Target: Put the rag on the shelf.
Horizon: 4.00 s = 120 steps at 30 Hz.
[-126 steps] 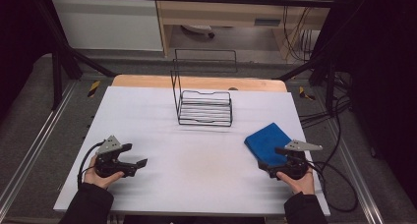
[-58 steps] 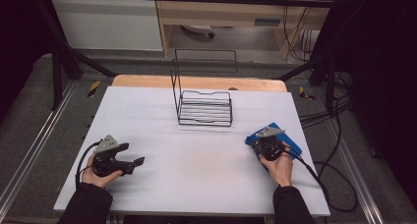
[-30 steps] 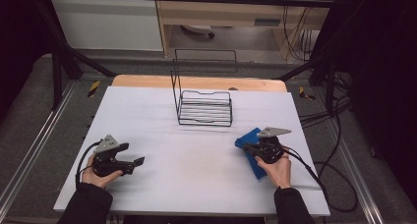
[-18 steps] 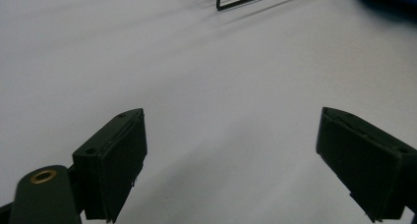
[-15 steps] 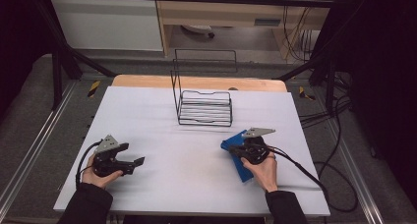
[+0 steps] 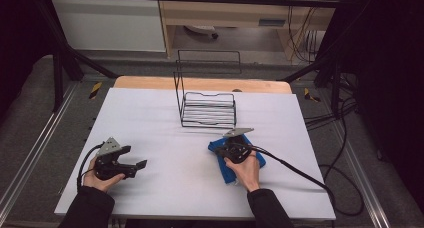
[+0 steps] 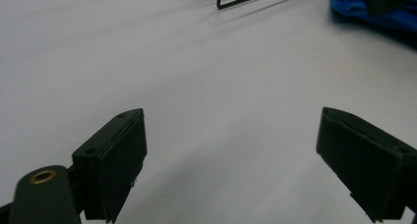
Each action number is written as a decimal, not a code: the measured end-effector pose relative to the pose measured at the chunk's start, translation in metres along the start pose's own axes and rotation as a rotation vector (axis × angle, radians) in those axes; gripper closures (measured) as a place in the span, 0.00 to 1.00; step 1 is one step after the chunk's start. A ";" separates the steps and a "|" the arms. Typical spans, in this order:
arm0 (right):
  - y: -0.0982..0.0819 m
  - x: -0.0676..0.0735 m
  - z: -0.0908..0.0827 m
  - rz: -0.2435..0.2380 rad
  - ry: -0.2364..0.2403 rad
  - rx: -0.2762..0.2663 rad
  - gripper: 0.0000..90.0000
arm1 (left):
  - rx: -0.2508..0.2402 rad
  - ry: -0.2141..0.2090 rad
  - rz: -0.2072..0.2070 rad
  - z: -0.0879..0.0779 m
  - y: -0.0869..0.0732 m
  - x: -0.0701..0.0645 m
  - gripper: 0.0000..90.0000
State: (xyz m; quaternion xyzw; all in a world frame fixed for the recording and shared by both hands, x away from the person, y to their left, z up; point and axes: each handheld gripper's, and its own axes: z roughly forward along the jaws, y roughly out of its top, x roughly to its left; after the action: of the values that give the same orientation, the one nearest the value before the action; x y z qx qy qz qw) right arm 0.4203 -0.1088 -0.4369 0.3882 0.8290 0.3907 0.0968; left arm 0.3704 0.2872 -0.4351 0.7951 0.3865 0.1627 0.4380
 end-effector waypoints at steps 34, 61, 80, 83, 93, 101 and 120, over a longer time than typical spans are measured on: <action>-0.064 0.034 -0.043 -0.183 -0.041 0.054 0.67 | 0.001 -0.003 0.003 0.000 0.001 -0.003 0.13; -0.052 0.026 -0.048 -0.106 -0.029 0.047 0.95 | -0.003 0.002 -0.001 -0.002 0.001 -0.001 0.13; -0.024 0.079 -0.017 0.067 0.126 -0.021 0.95 | 0.001 0.011 -0.005 -0.001 0.001 -0.001 0.13; -0.019 0.085 -0.013 0.077 0.137 -0.037 0.95 | 0.000 0.013 -0.007 -0.001 0.001 -0.001 0.14; -0.006 0.106 0.006 0.060 0.157 -0.047 0.95 | 0.003 0.016 -0.006 -0.001 0.001 -0.001 0.14; -0.011 0.109 0.022 0.046 0.169 -0.012 0.91 | 0.005 0.013 -0.006 -0.001 0.001 -0.001 0.14; -0.012 0.053 -0.022 -0.002 0.129 -0.117 0.19 | 0.026 0.022 -0.010 0.003 0.005 -0.005 0.08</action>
State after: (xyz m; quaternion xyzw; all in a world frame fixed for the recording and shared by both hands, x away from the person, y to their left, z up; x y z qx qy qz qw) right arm 0.3670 -0.0878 -0.4228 0.3550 0.8097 0.4627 0.0659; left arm 0.3715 0.2795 -0.4322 0.7970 0.3974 0.1644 0.4241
